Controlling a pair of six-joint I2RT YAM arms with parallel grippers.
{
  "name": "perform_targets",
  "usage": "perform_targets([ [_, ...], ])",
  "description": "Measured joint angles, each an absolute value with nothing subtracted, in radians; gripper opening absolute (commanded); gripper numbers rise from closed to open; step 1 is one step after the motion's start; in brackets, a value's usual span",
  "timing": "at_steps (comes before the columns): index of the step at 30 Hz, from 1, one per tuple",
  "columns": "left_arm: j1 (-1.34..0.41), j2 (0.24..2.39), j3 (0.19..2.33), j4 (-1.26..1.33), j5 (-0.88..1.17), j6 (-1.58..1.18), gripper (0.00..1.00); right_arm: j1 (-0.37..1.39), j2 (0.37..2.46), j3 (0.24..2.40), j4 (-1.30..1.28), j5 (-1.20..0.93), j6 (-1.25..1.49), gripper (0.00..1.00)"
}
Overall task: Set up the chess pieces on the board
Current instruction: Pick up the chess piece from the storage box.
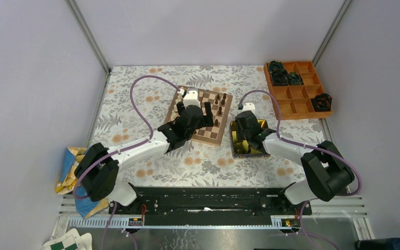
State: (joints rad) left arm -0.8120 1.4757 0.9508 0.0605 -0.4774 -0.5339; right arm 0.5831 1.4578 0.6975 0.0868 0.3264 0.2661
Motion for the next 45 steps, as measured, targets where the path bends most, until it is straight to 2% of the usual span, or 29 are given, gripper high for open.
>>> perform_targets([
  [8, -0.812, 1.472, 0.951, 0.06, -0.479, -0.541, 0.91, 0.59, 1.458, 0.698, 0.087, 0.321, 0.266, 0.26],
  [22, -0.812, 1.464, 0.951, 0.06, -0.48, -0.545, 0.91, 0.593, 1.458, 0.698, 0.087, 0.322, 0.265, 0.05],
  [27, -0.812, 1.463, 0.951, 0.06, -0.48, -0.546, 0.91, 0.595, 1.458, 0.698, 0.087, 0.323, 0.265, 0.0],
  [45, -0.812, 1.463, 0.951, 0.059, -0.49, -0.547, 0.91, 0.603, 1.426, 0.717, 0.031, 0.324, 0.265, 0.0],
])
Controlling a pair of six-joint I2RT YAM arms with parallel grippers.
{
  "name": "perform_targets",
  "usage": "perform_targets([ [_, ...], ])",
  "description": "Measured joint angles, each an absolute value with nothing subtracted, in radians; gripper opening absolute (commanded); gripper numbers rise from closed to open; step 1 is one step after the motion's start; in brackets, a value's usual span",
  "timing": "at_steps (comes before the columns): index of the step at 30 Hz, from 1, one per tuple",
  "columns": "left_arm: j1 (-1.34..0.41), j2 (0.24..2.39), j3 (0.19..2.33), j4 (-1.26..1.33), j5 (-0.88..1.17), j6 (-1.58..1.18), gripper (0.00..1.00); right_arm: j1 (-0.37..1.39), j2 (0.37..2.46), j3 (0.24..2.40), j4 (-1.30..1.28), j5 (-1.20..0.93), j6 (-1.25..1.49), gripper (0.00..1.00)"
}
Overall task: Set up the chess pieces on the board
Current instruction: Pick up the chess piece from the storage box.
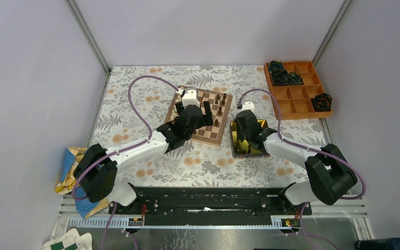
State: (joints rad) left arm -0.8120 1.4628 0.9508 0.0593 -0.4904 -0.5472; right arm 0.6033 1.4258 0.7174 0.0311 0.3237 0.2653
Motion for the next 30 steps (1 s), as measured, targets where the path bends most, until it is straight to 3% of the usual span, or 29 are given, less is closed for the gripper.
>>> perform_targets([
  [30, -0.812, 1.405, 0.951, 0.051, -0.498, -0.559, 0.91, 0.616, 1.383, 0.951, -0.173, 0.321, 0.257, 0.0],
])
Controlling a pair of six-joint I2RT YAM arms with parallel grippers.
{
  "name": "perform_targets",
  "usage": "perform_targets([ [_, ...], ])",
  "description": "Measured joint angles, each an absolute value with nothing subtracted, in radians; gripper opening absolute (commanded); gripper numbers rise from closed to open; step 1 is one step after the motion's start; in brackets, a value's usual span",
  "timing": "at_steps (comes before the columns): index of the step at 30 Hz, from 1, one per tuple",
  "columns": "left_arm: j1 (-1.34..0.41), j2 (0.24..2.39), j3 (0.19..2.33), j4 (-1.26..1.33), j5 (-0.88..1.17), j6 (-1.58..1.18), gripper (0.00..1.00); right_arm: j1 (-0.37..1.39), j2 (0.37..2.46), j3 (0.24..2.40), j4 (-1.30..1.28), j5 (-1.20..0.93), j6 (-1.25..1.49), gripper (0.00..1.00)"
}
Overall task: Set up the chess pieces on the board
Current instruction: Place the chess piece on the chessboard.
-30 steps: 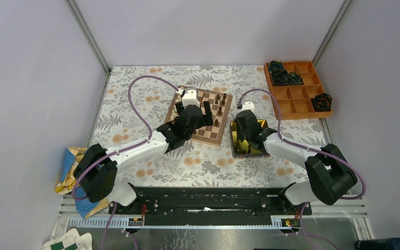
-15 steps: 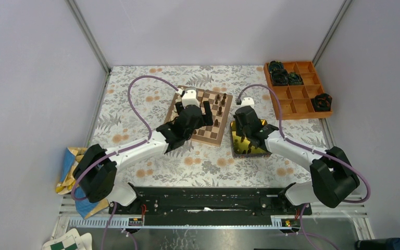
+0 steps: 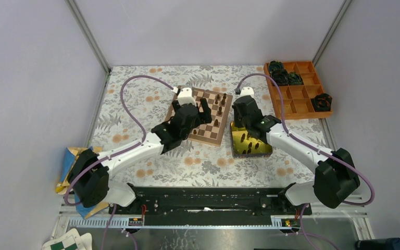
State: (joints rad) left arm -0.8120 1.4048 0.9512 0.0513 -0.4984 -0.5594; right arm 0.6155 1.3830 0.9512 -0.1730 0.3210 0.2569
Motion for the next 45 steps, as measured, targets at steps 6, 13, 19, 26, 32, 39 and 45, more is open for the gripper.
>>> perform_targets([
  [6, -0.812, 1.358, 0.951, 0.051, -0.505, -0.572, 0.94, 0.616, 1.434, 1.043, -0.186, 0.317, 0.247, 0.0],
  [13, -0.812, 1.316, 0.951, 0.051, -0.521, -0.583, 0.99, 0.616, 1.541, 1.126, -0.192, 0.294, 0.232, 0.0],
  [19, -0.812, 1.281, 0.939, 0.053, -0.528, -0.587, 0.99, 0.616, 1.608, 1.177, -0.194, 0.289, 0.22, 0.0],
  [26, -0.812, 1.262, 0.916, 0.052, -0.538, -0.59, 0.99, 0.616, 1.676, 1.235, -0.19, 0.273, 0.213, 0.0],
  [32, -0.812, 1.232, 0.906, 0.053, -0.543, -0.593, 0.99, 0.616, 1.717, 1.253, -0.191, 0.267, 0.213, 0.0],
  [39, -0.812, 1.205, 0.899, 0.052, -0.551, -0.593, 0.99, 0.616, 1.765, 1.278, -0.189, 0.244, 0.213, 0.0],
  [45, -0.812, 1.193, 0.896, 0.052, -0.552, -0.593, 0.99, 0.617, 1.799, 1.305, -0.179, 0.241, 0.213, 0.0],
])
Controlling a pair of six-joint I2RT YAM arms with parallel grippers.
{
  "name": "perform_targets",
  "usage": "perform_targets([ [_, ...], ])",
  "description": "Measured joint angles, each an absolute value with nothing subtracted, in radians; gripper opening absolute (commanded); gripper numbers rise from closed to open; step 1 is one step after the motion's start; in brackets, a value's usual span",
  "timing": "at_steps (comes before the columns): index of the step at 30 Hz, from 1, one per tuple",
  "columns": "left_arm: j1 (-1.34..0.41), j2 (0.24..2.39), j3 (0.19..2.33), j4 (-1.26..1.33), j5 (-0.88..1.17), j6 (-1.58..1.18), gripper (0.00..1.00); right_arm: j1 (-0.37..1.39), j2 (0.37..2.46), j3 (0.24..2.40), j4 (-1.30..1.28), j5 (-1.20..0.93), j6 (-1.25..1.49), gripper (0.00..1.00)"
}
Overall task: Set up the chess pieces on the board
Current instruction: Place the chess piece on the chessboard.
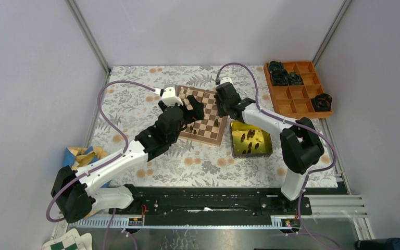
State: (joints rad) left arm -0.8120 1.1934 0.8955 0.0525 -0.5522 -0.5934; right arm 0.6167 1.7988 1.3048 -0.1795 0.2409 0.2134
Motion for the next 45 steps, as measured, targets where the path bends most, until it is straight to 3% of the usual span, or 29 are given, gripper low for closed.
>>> perform_targets([
  [35, -0.812, 1.18, 0.895, 0.052, -0.566, -0.593, 0.99, 0.617, 1.922, 1.374, -0.167, 0.215, 0.198, 0.0],
  [42, -0.812, 1.18, 0.895, 0.052, -0.566, -0.593, 0.99, 0.617, 1.929, 1.374, -0.165, 0.214, 0.198, 0.11],
  [45, -0.812, 1.18, 0.895, 0.052, -0.566, -0.593, 0.99, 0.617, 1.929, 1.374, -0.164, 0.214, 0.198, 0.19],
])
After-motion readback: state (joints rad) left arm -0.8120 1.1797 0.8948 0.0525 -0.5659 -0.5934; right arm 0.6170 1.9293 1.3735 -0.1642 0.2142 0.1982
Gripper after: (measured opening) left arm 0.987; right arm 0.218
